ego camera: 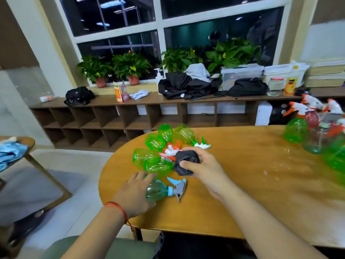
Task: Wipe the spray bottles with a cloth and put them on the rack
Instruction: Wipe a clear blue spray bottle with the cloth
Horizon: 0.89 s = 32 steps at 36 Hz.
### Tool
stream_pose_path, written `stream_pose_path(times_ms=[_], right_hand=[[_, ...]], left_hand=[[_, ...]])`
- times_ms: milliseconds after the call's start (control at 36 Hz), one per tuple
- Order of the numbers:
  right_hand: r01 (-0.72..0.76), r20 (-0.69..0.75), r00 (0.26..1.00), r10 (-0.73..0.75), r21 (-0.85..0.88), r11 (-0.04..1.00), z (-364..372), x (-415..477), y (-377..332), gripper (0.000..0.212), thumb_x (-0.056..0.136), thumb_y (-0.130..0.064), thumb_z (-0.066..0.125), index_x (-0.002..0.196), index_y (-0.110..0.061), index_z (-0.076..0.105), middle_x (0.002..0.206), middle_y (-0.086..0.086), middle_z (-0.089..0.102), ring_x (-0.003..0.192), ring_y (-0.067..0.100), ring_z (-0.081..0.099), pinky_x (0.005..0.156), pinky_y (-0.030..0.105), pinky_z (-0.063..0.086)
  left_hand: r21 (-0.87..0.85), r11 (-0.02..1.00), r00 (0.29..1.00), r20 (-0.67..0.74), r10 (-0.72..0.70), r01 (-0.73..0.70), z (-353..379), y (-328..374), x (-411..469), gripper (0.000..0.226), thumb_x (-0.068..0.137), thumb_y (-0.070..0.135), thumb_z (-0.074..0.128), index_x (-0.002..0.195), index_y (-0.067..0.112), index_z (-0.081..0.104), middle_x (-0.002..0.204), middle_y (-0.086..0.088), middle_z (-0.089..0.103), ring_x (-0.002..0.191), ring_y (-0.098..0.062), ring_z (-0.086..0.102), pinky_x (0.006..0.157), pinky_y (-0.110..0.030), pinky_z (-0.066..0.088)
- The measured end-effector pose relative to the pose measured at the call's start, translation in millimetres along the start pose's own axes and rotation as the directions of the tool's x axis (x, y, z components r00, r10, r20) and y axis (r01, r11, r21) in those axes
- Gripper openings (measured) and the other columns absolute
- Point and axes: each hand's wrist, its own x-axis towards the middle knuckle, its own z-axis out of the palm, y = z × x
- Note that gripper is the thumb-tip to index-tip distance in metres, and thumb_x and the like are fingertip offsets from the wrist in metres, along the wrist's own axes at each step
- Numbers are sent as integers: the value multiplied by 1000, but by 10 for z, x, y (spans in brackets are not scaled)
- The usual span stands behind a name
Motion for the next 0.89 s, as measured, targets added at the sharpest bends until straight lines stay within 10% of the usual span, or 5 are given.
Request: stream_pose_path(times_ms=[306, 472, 694, 889], right_hand=[[125, -72, 988, -133, -109, 986, -426, -127, -281, 34, 89, -1, 78, 108, -29, 77, 100, -8, 79, 96, 16, 75, 83, 40, 65], [123, -168, 978, -127, -31, 992, -973, -190, -139, 35, 88, 4, 77, 108, -25, 79, 102, -2, 79, 94, 19, 76, 73, 35, 64], [82, -269, 961, -67, 45, 996, -1768, -65, 14, 29, 95, 7, 68, 114, -13, 76, 94, -2, 77, 76, 5, 71, 56, 17, 51], [95, -308, 949, -65, 81, 992, -2299, 382, 67, 28, 95, -5, 73, 120, -17, 73, 115, 8, 76, 102, 23, 76, 81, 34, 65]], left_hand=[[-1, 1000, 999, -35, -23, 23, 21, 182, 58, 83, 84, 67, 74, 154, 37, 39, 144, 7, 47, 133, -21, 46, 105, -34, 49], [-274, 961, 996, -86, 1, -24, 163, 515, 356, 78, 83, 69, 77, 147, 37, 46, 136, 12, 49, 128, -15, 50, 106, -33, 46], [-797, 603, 992, -104, -65, -44, 352, 1456, 1151, 48, 90, 41, 84, 128, 32, 57, 123, 14, 68, 101, 13, 65, 85, -9, 49], [-857, 495, 987, -159, 11, -143, 592, 2031, 1903, 53, 92, 54, 77, 132, 35, 47, 127, 16, 68, 112, 1, 69, 97, -29, 56]])
